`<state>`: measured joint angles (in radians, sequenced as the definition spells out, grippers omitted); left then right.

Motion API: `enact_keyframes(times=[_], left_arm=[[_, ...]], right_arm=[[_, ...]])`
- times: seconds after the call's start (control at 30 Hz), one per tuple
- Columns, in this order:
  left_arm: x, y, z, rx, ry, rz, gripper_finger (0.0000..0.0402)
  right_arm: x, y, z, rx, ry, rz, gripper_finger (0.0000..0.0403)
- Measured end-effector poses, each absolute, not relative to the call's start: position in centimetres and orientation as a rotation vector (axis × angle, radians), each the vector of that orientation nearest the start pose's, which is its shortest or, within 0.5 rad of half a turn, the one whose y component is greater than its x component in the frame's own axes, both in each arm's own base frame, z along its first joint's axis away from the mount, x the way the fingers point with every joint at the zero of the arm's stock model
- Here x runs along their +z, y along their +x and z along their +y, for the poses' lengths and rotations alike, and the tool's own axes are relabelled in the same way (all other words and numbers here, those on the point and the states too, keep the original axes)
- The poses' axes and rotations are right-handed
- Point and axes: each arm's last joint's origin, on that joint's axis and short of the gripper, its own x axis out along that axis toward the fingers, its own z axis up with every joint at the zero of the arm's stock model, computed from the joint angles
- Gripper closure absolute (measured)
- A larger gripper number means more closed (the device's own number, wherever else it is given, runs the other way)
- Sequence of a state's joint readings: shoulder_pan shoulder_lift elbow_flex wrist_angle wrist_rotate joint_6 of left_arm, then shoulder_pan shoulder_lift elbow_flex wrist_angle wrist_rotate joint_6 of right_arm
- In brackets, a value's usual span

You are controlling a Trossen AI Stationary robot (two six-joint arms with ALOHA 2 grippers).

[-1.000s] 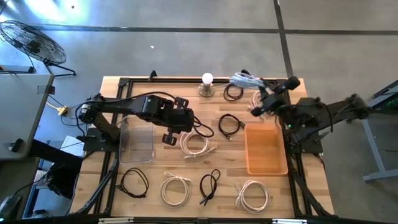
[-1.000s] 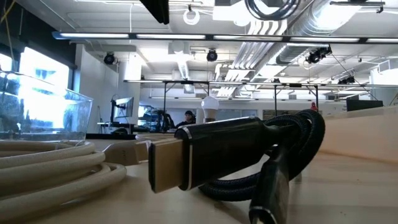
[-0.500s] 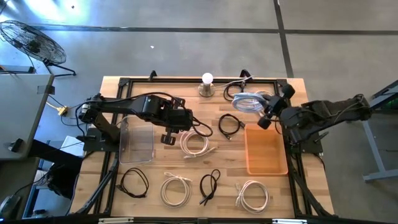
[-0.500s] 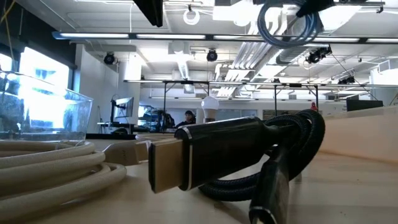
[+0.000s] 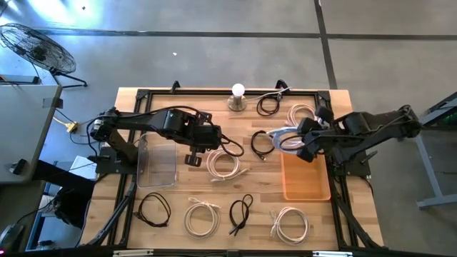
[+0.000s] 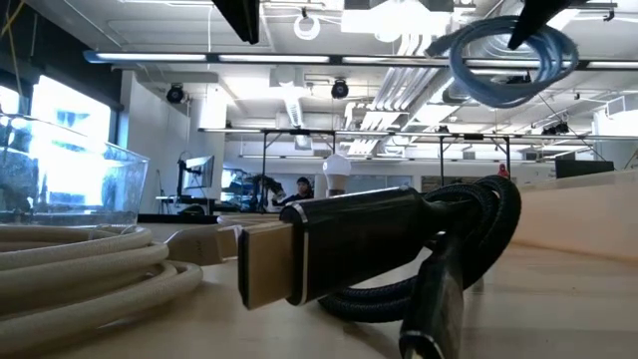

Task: Pick & Place USB Port
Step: Put the blue HDMI cable into the orange bin

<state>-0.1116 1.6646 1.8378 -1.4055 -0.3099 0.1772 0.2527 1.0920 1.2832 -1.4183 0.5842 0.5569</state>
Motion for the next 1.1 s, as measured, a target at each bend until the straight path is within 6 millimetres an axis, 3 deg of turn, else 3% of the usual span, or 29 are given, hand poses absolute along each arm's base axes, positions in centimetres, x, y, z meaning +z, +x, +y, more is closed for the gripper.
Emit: enact_keyframes(times=[0.27,0.47,0.83,1.1], left_arm=[[37.8,30.6,-2.5,0.085,0.428,1.233,0.0314],[37.8,30.6,-2.5,0.087,0.423,1.233,0.0314],[37.8,30.6,-2.5,0.088,0.425,1.233,0.0314],[37.8,30.6,-2.4,0.125,0.454,1.231,0.0314]], right_arm=[[35.7,15.9,2.9,-0.486,0.036,1.209,0.0351],[34.9,16.1,3.1,-0.424,0.053,1.28,0.0351],[29.5,15.5,3.0,-0.392,0.101,1.543,0.0351],[27.6,15.0,3.2,-0.348,0.2,1.667,0.0351]])
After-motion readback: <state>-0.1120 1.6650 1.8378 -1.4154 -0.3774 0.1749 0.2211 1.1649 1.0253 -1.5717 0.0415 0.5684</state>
